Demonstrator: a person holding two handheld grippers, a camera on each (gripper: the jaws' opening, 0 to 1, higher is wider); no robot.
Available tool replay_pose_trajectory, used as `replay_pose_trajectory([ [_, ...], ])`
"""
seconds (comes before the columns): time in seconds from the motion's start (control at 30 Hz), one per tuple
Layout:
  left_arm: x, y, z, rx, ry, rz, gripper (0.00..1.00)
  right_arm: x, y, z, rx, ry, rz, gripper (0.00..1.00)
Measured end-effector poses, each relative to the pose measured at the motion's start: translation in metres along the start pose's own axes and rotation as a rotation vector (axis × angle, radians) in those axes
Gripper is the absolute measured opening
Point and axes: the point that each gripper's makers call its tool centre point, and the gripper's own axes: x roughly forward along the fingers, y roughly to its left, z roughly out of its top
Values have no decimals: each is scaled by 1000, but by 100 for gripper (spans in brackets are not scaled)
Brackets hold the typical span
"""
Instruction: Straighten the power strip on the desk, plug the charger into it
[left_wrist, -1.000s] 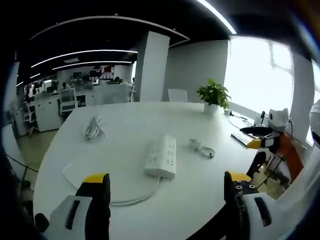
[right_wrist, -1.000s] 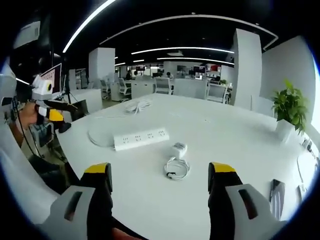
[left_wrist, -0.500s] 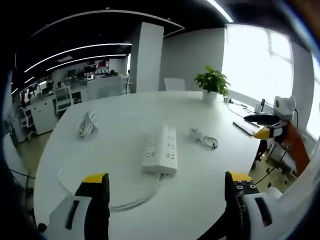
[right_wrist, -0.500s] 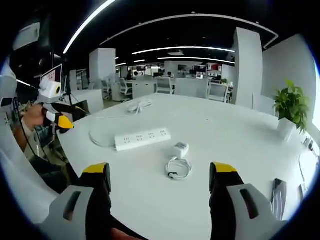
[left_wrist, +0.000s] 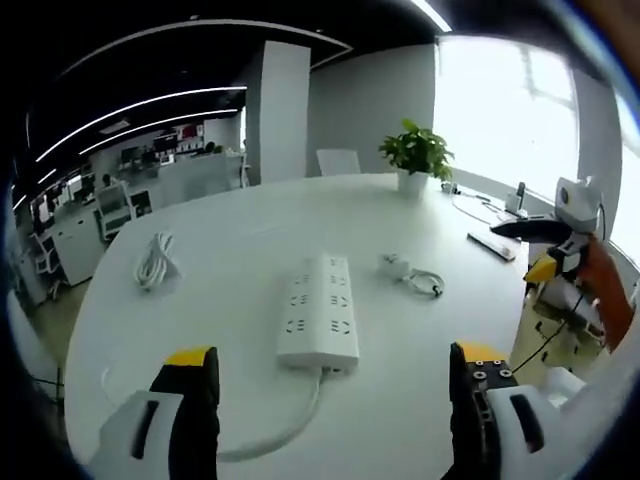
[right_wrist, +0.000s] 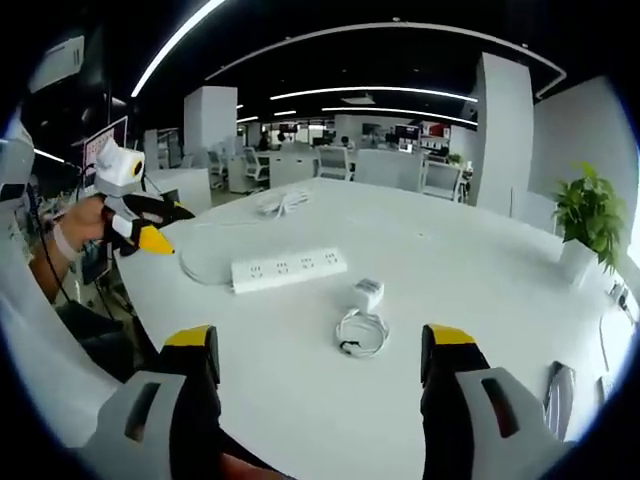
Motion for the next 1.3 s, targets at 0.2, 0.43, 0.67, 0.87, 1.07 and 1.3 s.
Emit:
replay_pose_trajectory([
  [0.2, 23, -2, 4, 28, 18, -13, 94, -1, -1, 1, 23, -10, -1, 82],
  [0.43, 52, 1, 1, 47, 62, -23, 96, -5, -3, -1, 42, -16, -7, 82],
  [0.67, 83, 3, -5, 43, 108, -35, 96, -7, -4, -1, 62, -28, -3, 82],
  [0.87, 105, 9, -13, 42, 147, -27, 96, -8, -5, -4, 75, -31, 0, 81],
  [1.07, 124, 19, -26, 50, 212, -9, 95, -9, -7, -6, 85, -34, 1, 81],
  [1.3, 138, 16, -31, 45, 226, -2, 96, -9, -9, -9, 97, -34, 1, 80],
])
